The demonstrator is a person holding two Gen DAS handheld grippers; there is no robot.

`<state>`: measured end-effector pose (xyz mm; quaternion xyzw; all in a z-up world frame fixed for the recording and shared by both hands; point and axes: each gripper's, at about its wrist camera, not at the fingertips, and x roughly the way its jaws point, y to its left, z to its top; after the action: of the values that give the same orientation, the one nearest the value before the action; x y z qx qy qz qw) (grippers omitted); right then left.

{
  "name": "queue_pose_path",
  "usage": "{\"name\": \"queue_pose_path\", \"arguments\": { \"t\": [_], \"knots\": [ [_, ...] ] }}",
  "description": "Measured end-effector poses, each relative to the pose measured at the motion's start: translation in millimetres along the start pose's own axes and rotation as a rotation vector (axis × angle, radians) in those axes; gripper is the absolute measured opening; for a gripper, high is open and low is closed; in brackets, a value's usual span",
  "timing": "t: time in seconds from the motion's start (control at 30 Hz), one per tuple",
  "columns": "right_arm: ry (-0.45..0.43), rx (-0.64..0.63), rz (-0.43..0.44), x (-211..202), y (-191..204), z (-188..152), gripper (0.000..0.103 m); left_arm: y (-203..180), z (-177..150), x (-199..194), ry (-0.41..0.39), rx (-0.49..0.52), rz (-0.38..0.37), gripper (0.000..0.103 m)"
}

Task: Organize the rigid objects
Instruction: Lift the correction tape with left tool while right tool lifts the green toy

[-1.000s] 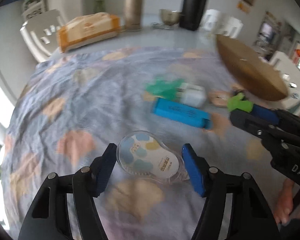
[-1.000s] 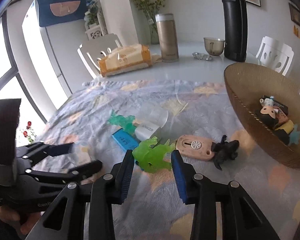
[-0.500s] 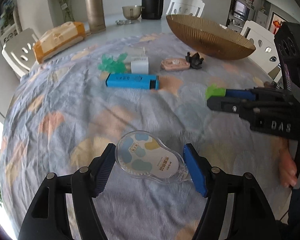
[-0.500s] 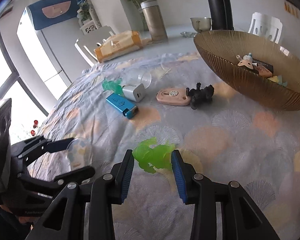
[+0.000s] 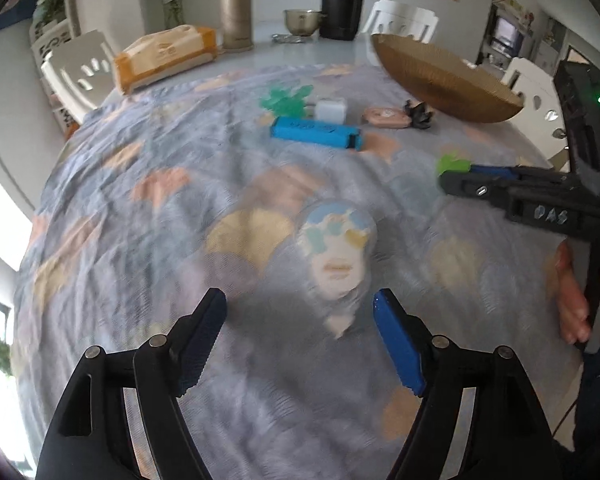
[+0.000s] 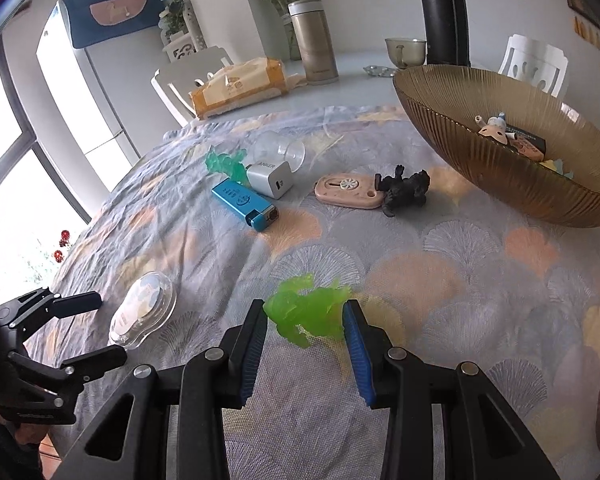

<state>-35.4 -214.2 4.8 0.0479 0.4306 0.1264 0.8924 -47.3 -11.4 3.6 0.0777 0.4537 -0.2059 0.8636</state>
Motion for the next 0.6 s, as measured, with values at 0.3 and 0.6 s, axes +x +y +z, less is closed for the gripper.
{"name": "queue_pose_path", "arguments": {
  "t": [0.3,0.6],
  "knots": [
    [0.02,-0.039,-0.03,3,8,-1,0.077,-23,29,27,-0.019,0.03,0.029,0.046],
    [0.024,-0.055,-0.034,5,11,-2,0.08,-5,29,18,-0.116,-0.061,0.051,0.046]
  ]
}}
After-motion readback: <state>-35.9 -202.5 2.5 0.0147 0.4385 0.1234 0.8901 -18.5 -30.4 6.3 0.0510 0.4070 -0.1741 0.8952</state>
